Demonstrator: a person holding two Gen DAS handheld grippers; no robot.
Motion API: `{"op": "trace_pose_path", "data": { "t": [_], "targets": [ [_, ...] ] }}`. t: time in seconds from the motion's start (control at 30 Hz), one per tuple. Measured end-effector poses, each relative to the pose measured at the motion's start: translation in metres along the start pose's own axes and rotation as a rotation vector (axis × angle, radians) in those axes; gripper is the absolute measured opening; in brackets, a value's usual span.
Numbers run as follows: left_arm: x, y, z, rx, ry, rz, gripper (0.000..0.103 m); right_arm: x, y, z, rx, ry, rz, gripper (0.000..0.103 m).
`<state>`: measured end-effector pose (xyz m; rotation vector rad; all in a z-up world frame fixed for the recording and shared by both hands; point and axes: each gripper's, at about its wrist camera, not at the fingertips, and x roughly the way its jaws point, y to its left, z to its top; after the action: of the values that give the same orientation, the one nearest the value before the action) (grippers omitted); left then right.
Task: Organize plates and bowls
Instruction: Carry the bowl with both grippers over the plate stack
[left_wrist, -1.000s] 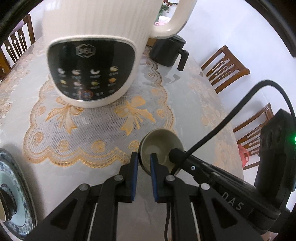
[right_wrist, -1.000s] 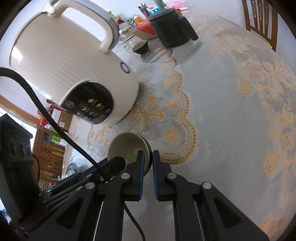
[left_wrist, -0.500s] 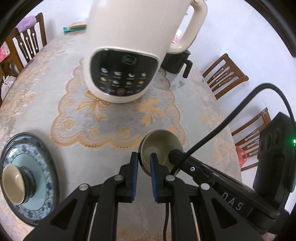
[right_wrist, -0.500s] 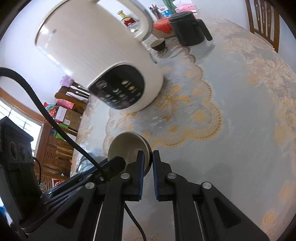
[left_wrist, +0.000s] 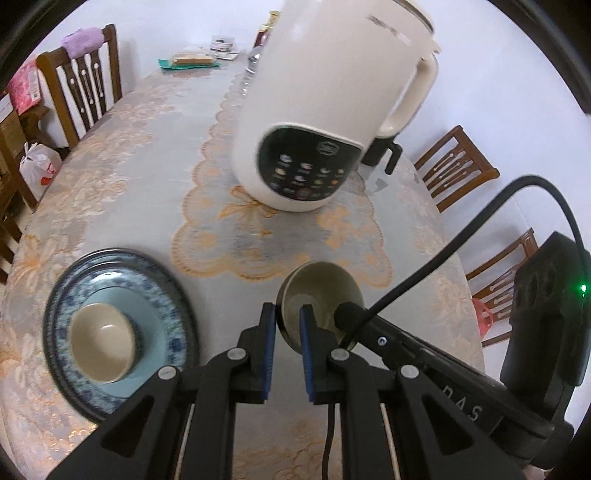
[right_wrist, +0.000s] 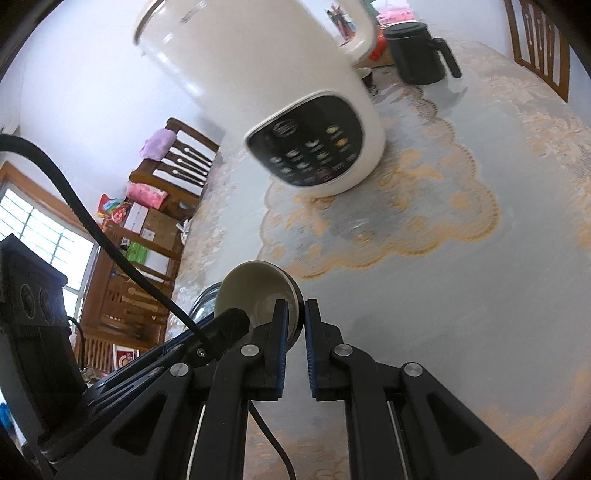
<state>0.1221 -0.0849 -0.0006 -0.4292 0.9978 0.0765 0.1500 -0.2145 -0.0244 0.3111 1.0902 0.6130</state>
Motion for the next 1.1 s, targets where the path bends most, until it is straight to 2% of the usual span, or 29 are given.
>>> {"op": "trace_pose_path", "data": {
  "t": [0.37,0.63,1.1],
  "targets": [
    [-0.031,0.06,-0.005,-0.065,-0.03,0.019,0.012,0.028,0.05,-0.016,-0.049,0.034,0.029,0.012],
    [-0.039,0.097,-0.008,-0.096,-0.027,0.05,0.012,0.056,0.079,-0.026,-0.068,0.075,0.046,0.012],
    [-0.033,0.134,-0.015,-0.112,0.01,0.063,0.011,0.091,0.097,-0.039,-0.066,0.127,0.031,0.012]
  ]
}}
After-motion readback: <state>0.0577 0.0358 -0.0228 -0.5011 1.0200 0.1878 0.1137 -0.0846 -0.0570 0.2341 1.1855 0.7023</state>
